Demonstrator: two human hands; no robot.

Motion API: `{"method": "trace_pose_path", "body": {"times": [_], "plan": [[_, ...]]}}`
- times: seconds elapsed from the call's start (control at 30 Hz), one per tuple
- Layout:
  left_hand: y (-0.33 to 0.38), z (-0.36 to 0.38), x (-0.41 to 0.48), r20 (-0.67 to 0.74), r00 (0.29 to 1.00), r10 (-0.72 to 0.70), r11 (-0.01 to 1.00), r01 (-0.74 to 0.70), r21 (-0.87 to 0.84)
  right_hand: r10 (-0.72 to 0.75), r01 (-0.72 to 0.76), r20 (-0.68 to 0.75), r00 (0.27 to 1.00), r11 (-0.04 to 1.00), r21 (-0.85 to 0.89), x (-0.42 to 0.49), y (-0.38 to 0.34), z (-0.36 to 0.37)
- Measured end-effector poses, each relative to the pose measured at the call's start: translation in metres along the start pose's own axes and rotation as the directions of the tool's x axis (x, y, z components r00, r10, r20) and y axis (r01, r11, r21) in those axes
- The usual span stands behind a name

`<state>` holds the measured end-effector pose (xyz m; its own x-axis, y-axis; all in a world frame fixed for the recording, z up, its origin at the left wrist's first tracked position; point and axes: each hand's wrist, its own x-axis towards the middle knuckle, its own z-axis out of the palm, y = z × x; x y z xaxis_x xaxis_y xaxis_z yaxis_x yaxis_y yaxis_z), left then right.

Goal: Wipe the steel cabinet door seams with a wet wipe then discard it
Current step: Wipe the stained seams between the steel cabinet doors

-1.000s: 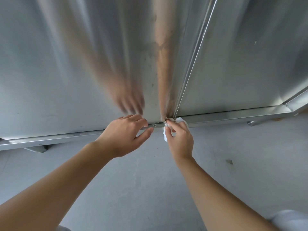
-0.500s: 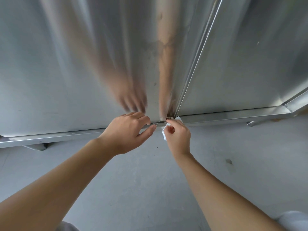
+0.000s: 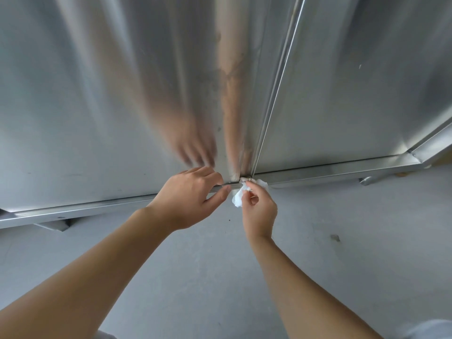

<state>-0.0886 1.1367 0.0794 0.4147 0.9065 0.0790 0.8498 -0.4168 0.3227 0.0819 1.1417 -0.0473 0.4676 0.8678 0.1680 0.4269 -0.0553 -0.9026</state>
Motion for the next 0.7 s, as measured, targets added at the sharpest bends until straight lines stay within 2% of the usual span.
{"method": "trace_pose_path", "body": {"times": [0.1,0.27,0.43,0.7], "plan": [[-0.003,-0.003,-0.005,-0.003,1.0,-0.012,1.0,0.012,0.003,0.148,-0.139,-0.058,0.987,0.981,0.133,-0.004,-0.009,-0.001],[-0.006,-0.006,-0.01,-0.011,0.999,-0.033,0.999,0.034,0.02,0.234,-0.228,-0.054,0.971,0.968,0.109,-0.002,-0.014,-0.007],[-0.004,-0.008,-0.01,-0.027,0.999,-0.02,1.0,0.02,0.021,0.154,-0.16,0.071,0.986,0.983,0.089,-0.008,-0.02,-0.012],[-0.001,-0.009,-0.011,-0.019,1.0,-0.023,0.999,0.023,0.031,-0.02,0.014,0.065,0.998,0.994,0.105,0.0,-0.045,-0.004]]}}
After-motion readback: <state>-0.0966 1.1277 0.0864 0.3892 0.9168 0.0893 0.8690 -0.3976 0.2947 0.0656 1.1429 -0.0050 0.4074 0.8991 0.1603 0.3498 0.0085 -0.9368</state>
